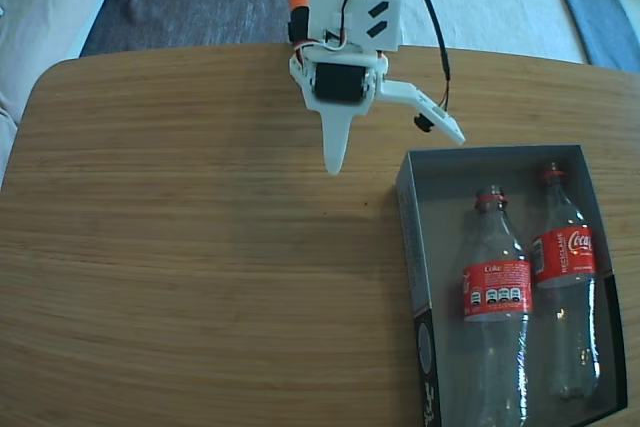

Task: Grasp the bottles and put them in the box.

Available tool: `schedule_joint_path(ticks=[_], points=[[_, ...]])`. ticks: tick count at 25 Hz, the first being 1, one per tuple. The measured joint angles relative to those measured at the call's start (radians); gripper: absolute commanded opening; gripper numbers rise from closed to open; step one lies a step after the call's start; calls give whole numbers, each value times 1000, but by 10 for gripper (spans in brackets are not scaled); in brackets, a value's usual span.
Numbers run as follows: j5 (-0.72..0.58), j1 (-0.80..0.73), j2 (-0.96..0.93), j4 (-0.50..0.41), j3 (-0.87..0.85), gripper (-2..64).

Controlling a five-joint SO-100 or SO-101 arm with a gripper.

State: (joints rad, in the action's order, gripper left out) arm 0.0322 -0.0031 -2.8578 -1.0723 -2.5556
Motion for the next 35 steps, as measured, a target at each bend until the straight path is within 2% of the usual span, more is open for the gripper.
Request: schedule_joint_path(ticks=[13,16,24,27,35], points=[[-186,-5,-219,0,-210,-4],[-212,-6,-265,-41,-224,-4],[-215,-8,-345,-89,-261,-4],[-215,-51,-374,-126,-261,-4],[-215,-63,-377,-127,-261,-4]])
